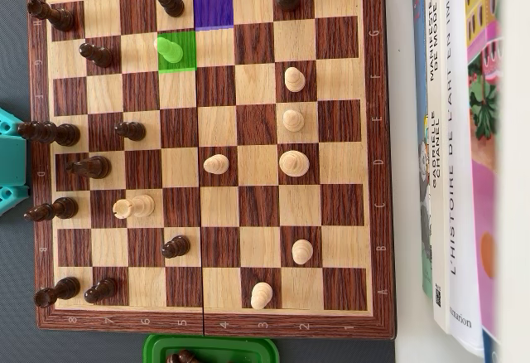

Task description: Play chess

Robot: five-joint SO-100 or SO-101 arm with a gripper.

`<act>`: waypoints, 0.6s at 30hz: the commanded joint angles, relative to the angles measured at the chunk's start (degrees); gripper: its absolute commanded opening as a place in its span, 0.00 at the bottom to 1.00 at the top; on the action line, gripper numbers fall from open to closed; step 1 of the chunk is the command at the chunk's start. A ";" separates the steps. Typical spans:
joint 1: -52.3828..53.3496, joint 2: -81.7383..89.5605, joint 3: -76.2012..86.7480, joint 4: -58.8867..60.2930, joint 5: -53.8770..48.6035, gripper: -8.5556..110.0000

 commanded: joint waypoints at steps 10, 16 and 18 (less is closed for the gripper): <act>-0.26 0.88 1.14 -20.30 0.53 0.21; -0.70 0.88 1.14 -28.92 0.53 0.21; -1.23 0.88 1.14 -31.38 0.53 0.21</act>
